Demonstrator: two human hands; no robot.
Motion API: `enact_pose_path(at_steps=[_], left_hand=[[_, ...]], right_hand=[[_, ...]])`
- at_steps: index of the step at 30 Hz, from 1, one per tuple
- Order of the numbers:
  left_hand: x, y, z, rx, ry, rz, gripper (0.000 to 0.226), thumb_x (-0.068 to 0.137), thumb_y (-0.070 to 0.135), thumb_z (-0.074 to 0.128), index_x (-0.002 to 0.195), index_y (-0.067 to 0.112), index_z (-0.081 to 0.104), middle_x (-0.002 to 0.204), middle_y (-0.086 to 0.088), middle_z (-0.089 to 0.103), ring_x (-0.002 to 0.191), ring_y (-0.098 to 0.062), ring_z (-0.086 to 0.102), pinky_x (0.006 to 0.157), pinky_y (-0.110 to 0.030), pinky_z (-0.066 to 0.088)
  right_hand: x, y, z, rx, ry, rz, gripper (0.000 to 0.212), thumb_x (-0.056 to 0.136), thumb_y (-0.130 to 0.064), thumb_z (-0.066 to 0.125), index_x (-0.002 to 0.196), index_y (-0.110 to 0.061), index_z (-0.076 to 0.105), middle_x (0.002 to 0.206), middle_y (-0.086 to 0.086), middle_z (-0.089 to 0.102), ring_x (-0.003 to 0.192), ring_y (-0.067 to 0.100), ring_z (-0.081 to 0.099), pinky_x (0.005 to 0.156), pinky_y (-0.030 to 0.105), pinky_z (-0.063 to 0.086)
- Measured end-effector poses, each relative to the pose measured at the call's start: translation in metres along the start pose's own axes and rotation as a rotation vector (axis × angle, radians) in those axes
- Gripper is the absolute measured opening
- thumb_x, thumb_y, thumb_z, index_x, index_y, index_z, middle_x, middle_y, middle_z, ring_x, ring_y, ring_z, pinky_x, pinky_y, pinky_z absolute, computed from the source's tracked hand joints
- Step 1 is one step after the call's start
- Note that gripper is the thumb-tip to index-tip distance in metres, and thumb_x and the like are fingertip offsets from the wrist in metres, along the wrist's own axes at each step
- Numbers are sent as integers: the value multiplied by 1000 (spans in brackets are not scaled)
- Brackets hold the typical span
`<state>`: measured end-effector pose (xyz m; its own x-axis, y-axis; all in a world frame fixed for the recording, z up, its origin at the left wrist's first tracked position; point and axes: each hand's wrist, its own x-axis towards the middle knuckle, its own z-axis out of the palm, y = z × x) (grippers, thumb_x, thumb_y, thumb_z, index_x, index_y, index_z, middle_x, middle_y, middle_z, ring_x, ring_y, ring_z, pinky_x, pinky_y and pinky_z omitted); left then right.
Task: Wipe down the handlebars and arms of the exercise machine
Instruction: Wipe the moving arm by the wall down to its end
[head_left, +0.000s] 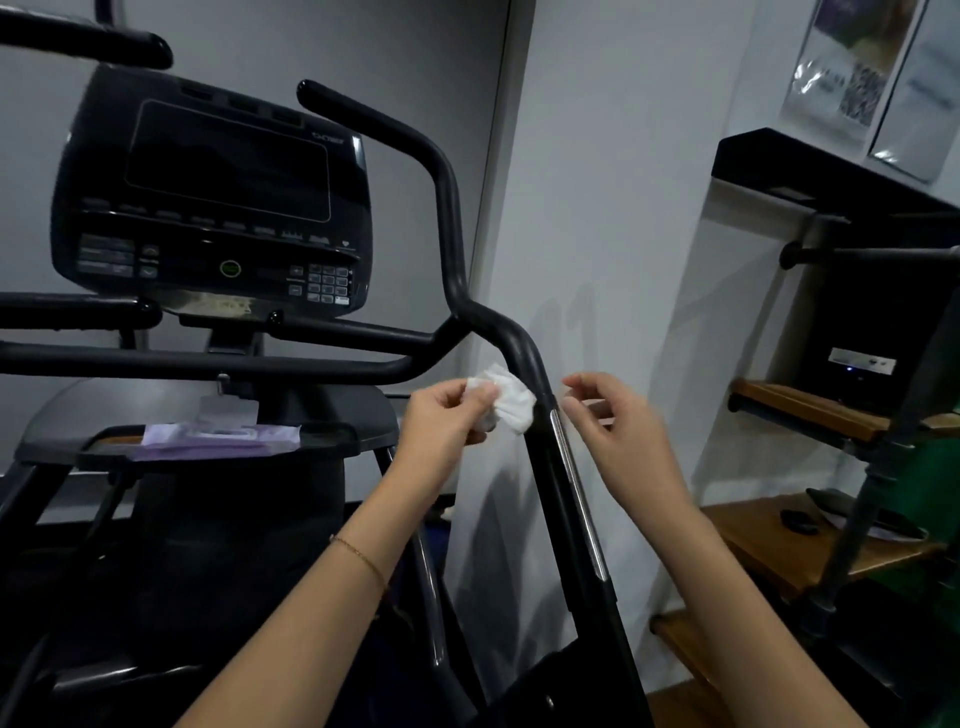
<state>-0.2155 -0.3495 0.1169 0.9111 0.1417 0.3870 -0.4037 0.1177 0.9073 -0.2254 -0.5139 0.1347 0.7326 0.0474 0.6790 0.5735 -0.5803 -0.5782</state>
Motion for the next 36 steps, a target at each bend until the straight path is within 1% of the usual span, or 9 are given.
enact_pose_path(at_steps=[3, 6, 14, 17, 19, 22, 27, 33, 36], left_hand=[[39, 4, -2, 168, 235, 166, 13, 90, 16, 60, 81, 11, 66, 77, -9, 65, 70, -19, 58, 66, -32, 51], [71, 7, 2, 225, 367, 242, 13, 88, 17, 61, 78, 8, 62, 71, -1, 61, 67, -14, 56, 64, -26, 47], [56, -34, 43, 602, 143, 717, 19, 92, 15, 51, 95, 6, 69, 100, 1, 58, 90, -12, 56, 77, -18, 47], [68, -38, 33, 672, 100, 798, 28, 91, 23, 46, 94, 7, 69, 101, 0, 59, 91, -18, 58, 74, -25, 52], [90, -29, 30, 671, 90, 716, 24, 93, 17, 51, 96, 3, 71, 100, -6, 62, 91, -22, 60, 80, -33, 53], [103, -21, 31, 689, 89, 754, 22, 91, 13, 53, 92, 1, 72, 93, -9, 63, 85, -26, 60, 77, -39, 53], [79, -42, 16, 760, -90, 1002, 30, 90, 19, 47, 98, 3, 71, 101, -6, 65, 96, -18, 57, 79, -27, 52], [123, -27, 15, 623, -48, 807, 22, 91, 15, 56, 100, 3, 72, 102, -4, 68, 97, -16, 61, 90, -26, 47], [115, -33, 11, 628, -59, 886, 28, 92, 20, 53, 103, 3, 71, 107, -4, 67, 102, -14, 60, 94, -21, 45]], right_hand=[[0, 4, 8, -412, -140, -23, 39, 92, -25, 55, 130, -19, 50, 120, -4, 52, 104, 14, 53, 86, 27, 44], [-8, 4, 22, -655, -224, -28, 55, 96, -28, 47, 145, -19, 26, 139, -4, 33, 123, 15, 40, 90, 26, 40], [-9, 6, 25, -746, -187, -79, 58, 97, -30, 43, 148, -23, 16, 141, -6, 30, 126, 12, 37, 86, 20, 41], [-11, 14, 31, -725, -107, -95, 58, 90, -24, 58, 143, -16, 35, 130, 1, 46, 115, 19, 49, 70, 23, 42], [-11, 18, 34, -749, -99, -98, 58, 73, -19, 78, 126, -8, 57, 109, 5, 60, 94, 23, 62, 53, 23, 41], [-11, 22, 35, -794, -65, -134, 63, 49, -17, 91, 107, -6, 68, 89, 4, 64, 72, 21, 66, 38, 18, 38], [-10, 22, 36, -772, -49, -103, 64, 55, -19, 88, 114, -10, 65, 96, 1, 63, 75, 19, 65, 41, 18, 39], [-10, 23, 37, -823, -7, -160, 68, 41, -21, 93, 103, -8, 70, 86, 2, 65, 65, 15, 65, 35, 17, 42], [-10, 28, 39, -817, -8, -169, 70, 42, -19, 93, 106, -7, 68, 88, 3, 65, 65, 15, 65, 36, 18, 45]])
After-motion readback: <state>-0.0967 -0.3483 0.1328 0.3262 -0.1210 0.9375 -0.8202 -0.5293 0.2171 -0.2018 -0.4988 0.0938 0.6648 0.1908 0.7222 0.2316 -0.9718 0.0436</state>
